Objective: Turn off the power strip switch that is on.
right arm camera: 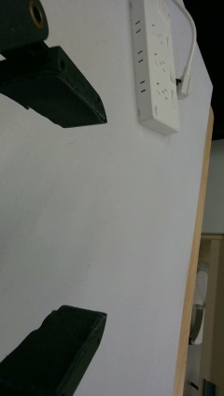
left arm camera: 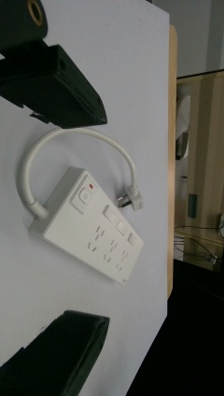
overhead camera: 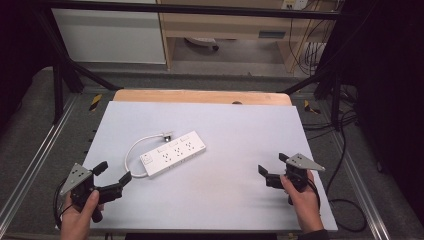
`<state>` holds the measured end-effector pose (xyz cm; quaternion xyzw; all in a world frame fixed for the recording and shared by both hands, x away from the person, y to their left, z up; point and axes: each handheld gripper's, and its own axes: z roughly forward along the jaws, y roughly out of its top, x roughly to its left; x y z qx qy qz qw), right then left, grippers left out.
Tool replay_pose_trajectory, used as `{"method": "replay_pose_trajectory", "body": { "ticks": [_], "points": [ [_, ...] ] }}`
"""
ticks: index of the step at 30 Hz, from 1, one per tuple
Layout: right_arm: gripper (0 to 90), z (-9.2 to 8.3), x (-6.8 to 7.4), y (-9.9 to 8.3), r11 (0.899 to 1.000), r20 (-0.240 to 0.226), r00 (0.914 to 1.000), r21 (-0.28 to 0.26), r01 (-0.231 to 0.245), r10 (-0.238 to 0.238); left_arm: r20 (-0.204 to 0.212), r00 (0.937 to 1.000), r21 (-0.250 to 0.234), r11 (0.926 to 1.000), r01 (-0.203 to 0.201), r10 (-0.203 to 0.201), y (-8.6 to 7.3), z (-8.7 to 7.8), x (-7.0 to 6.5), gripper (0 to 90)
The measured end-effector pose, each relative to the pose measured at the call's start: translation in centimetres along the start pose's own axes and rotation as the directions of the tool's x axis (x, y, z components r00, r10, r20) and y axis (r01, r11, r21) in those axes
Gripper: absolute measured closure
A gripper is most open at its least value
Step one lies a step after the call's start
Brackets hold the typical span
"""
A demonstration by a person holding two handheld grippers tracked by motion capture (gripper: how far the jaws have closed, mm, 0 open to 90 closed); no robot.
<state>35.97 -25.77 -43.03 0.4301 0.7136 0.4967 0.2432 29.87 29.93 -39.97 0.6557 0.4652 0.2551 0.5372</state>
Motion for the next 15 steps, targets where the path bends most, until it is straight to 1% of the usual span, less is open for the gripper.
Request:
{"method": "replay_pose_trajectory", "body": {
  "ticks": [1,6,15],
  "points": [
    [5.4,0.06,0.07,-0.03,1.0,0.001,1.0,0.007,0.005,-0.005,0.0,1.0,-0.001,1.0,-0.001,0.001,0.01,0.0,-0.02,4.2],
    [5.1,0.05,0.2,0.02,1.0,-0.005,1.0,0.003,0.005,-0.005,0.006,1.0,0.003,1.0,-0.004,0.004,-0.02,0.03,-0.11,4.0],
    [4.1,0.18,0.61,0.12,1.0,-0.016,0.9995,0.004,0.025,-0.025,0.005,0.9999,0.01,0.9999,-0.011,0.011,-0.05,0.16,-0.21,4.1]
  ]
}}
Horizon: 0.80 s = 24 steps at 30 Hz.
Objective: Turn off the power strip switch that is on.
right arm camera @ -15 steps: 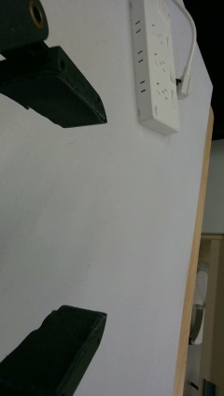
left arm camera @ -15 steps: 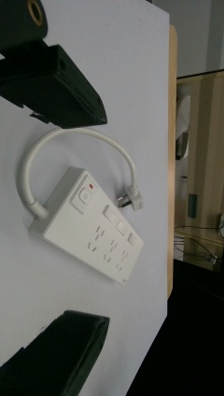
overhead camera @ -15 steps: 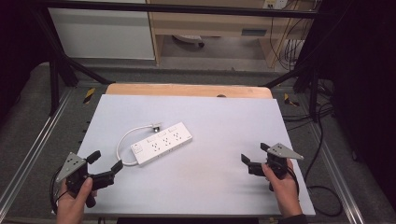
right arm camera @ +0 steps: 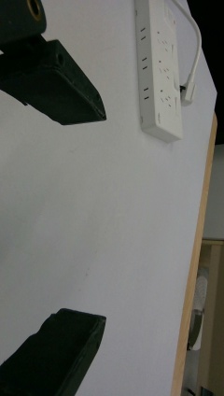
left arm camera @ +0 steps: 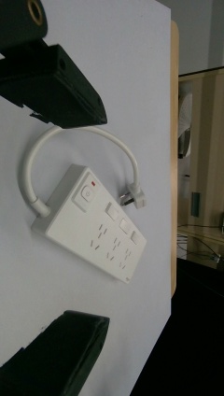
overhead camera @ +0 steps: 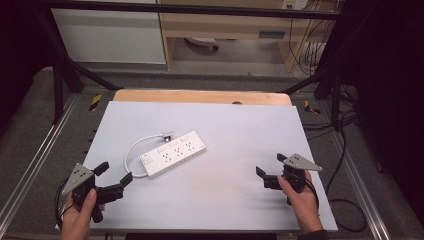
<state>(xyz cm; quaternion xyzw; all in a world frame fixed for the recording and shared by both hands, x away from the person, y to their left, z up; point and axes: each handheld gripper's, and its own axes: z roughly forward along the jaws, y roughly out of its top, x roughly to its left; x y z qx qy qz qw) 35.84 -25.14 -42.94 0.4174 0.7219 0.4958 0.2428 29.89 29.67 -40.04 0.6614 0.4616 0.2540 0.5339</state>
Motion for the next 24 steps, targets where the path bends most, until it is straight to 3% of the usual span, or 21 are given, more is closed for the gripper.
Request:
{"method": "replay_pose_trajectory", "body": {
  "ticks": [12,24],
  "points": [
    [4.5,0.0,1.1,0.4,0.999,-0.032,0.9995,-0.032,0.002,-0.003,-0.001,0.9999,0.01,0.9999,-0.013,0.013,-0.1,0.1,-0.2,4.1],
    [4.9,0.3,3.1,1.4,0.998,-0.073,0.9964,-0.038,0.04,-0.043,0.007,0.9998,0.011,0.9998,-0.018,0.018,-0.1,0.2,-0.3,4.1]
  ]
}}
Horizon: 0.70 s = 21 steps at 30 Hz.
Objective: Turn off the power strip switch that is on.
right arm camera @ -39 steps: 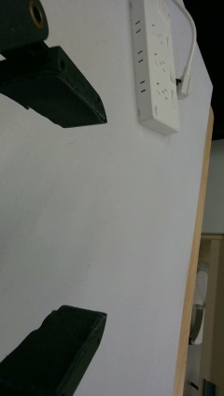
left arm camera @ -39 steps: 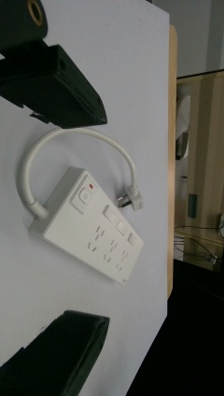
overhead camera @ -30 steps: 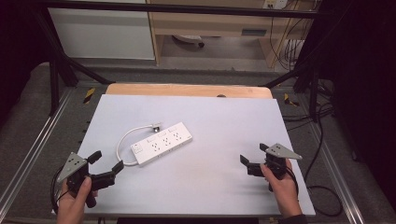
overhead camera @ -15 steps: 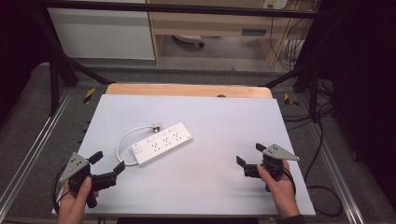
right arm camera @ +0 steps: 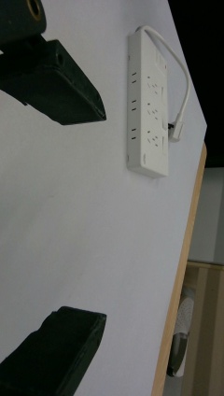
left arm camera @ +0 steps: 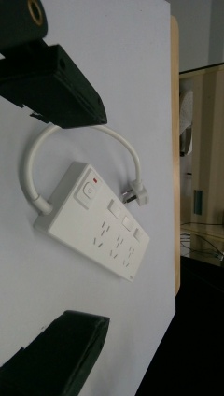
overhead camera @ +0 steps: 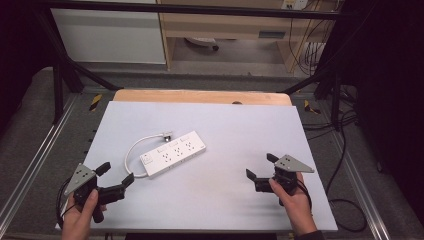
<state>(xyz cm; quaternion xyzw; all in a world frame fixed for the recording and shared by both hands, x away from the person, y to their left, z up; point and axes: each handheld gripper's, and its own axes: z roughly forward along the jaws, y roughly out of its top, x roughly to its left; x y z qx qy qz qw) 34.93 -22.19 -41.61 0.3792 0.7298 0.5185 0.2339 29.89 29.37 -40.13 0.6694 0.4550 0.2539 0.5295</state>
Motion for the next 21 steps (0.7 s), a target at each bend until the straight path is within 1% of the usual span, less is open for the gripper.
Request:
{"method": "replay_pose_trajectory", "body": {
  "ticks": [2,8,11,17,21],
  "points": [
    [4.7,0.1,0.3,0.2,1.0,-0.014,0.9999,0.003,0.001,-0.001,-0.003,1.0,0.002,1.0,-0.001,0.001,0.0,0.0,-0.1,4.1],
    [3.3,0.5,1.0,0.4,1.0,-0.032,0.9995,0.018,-0.004,0.004,-0.006,1.0,0.011,0.9999,-0.002,0.002,0.0,0.0,-0.1,4.1],
    [2.8,0.6,1.1,0.6,1.0,-0.037,0.9993,0.015,-0.008,0.008,-0.008,1.0,0.013,0.9999,0.0,0.0,-0.1,0.1,-0.1,4.1],
    [2.6,0.6,1.2,0.6,1.0,-0.039,0.9992,0.015,0.002,-0.002,-0.004,1.0,0.011,0.9999,0.004,-0.004,-0.1,0.2,-0.2,4.1],
    [2.4,0.7,1.2,0.4,1.0,-0.041,0.9991,0.017,0.011,-0.01,0.009,1.0,-0.001,1.0,0.002,-0.002,0.0,0.1,-0.3,4.2]
  ]
}}
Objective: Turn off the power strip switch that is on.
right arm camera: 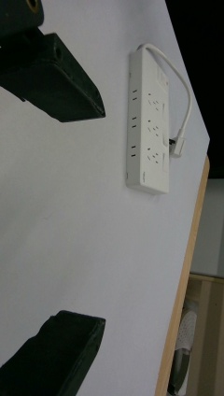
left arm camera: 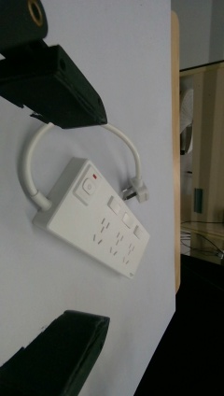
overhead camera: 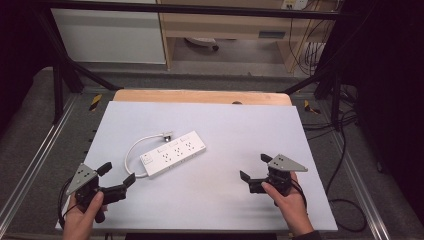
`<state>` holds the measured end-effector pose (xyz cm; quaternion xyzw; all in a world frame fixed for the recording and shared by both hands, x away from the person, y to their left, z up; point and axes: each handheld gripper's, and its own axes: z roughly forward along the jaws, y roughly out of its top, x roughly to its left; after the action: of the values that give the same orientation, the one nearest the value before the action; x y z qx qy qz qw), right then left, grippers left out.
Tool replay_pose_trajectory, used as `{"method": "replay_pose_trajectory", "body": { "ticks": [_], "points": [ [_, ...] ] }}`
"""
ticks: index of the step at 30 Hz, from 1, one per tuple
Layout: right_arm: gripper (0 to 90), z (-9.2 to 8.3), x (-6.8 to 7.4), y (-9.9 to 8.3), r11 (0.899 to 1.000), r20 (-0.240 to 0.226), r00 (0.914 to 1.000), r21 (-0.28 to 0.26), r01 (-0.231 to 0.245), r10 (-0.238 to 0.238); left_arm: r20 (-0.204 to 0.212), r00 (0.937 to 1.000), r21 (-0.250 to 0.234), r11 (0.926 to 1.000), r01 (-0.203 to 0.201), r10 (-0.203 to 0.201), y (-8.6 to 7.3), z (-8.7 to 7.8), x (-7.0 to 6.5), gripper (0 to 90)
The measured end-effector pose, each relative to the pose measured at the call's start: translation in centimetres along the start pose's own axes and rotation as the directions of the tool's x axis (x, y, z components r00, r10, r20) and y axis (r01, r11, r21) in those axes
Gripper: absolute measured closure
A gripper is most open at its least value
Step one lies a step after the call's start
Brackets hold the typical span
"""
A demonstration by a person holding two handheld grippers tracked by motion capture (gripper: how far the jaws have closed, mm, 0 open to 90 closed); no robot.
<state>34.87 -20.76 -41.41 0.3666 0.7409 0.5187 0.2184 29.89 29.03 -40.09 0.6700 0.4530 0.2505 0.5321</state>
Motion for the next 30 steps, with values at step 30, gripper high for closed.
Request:
{"method": "replay_pose_trajectory", "body": {
  "ticks": [30],
  "points": [
    [2.4,0.7,-0.3,-0.8,0.999,-0.013,0.9997,0.032,0.021,-0.02,0.098,0.9951,-0.029,0.9995,-0.012,0.015,5.2,3.2,-2.1,7.1]
  ]
}}
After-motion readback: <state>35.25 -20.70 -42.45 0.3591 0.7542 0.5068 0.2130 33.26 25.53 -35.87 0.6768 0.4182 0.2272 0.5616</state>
